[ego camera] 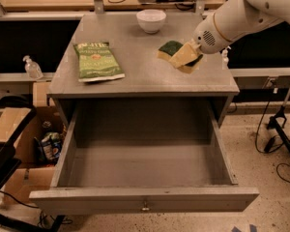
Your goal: Pick sponge from top drawer and place on counter
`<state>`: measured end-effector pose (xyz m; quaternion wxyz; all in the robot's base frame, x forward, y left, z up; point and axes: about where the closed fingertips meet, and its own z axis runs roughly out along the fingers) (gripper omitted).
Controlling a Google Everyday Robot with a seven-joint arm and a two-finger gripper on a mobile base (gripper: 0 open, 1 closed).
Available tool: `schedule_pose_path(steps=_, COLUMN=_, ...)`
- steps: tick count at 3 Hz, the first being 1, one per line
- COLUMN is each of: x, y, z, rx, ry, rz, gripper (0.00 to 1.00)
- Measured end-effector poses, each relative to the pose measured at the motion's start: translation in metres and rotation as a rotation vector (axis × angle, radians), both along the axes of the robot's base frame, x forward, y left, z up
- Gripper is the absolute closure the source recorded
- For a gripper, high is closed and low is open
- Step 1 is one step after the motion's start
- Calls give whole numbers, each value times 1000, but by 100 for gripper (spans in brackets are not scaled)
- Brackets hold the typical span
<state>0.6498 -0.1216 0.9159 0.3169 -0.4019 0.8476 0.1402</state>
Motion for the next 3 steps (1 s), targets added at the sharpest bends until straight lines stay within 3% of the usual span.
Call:
schedule_pose_path(steps=1, x=49, y=-27, z=-16, rx=-31, ry=62, rz=-124, gripper=100)
schedule_pose_path(steps=2, x=93, y=-52, z=-28, rx=-16, ry=85, rz=-210, gripper=100)
schedule_pose_path(steps=3, x=124, y=-60, z=-41, rx=27, ry=86, rz=-244, gripper=100)
